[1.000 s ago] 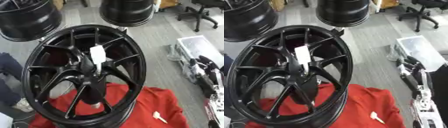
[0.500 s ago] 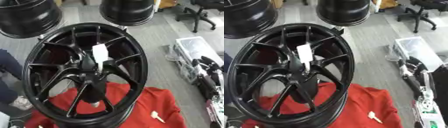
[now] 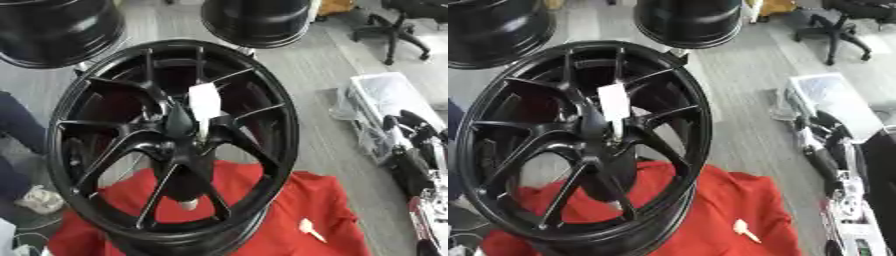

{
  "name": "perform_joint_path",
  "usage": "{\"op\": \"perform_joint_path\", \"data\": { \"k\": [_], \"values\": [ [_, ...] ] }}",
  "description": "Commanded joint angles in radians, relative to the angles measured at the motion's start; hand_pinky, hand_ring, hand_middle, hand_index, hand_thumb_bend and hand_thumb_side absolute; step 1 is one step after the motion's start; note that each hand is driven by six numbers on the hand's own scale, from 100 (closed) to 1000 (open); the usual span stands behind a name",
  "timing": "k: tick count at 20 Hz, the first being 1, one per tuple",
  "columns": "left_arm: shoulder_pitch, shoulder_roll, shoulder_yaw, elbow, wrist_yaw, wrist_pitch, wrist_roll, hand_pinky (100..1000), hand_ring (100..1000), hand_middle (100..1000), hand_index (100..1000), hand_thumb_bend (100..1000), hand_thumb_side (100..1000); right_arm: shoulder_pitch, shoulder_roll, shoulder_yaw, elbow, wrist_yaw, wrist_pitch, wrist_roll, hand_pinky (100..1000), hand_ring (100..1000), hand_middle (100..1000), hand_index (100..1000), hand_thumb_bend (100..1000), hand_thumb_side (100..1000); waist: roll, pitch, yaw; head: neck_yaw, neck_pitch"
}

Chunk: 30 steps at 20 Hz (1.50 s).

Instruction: Pull the pin out of the wheel hub.

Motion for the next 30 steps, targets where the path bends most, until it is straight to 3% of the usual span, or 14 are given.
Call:
{"op": "perform_joint_path", "data": {
  "k": [1,5,12,22,30],
  "values": [
    [-0.020,-0.056,0.038,-0.091,0.027,-0.003,0.048,703,859,746,708,333,753,-0.011,-0.005,0.000,-0.011,-0.009,-0.003,0.003,804,790,759,831,350,443,-0.002,-0.005,0.002,0.004,0.000],
    [-0.024,-0.160,0.058,-0.132,0.032,0.010,0.104,696,842,723,699,322,753,-0.015,-0.003,0.001,-0.011,-0.010,-0.004,0.005,804,790,759,831,349,443,-0.005,-0.001,0.006,0.008,-0.003],
    [0.003,-0.313,0.028,-0.169,-0.038,0.047,0.144,688,828,704,687,309,764,-0.019,-0.007,0.002,-0.013,-0.010,-0.004,0.006,804,790,759,831,349,443,0.000,0.003,0.004,0.011,-0.004],
    [0.015,-0.332,0.024,-0.164,-0.048,0.070,0.109,686,821,699,685,305,776,-0.017,-0.006,0.005,-0.014,-0.010,-0.003,0.009,804,790,759,831,349,440,0.002,0.002,0.002,0.029,0.004],
    [0.019,-0.338,0.025,-0.161,-0.055,0.074,0.101,686,817,697,684,307,777,-0.016,-0.004,0.007,-0.015,-0.009,-0.001,0.011,803,789,758,831,349,440,0.006,0.005,-0.001,0.094,0.019]
  ]
}}
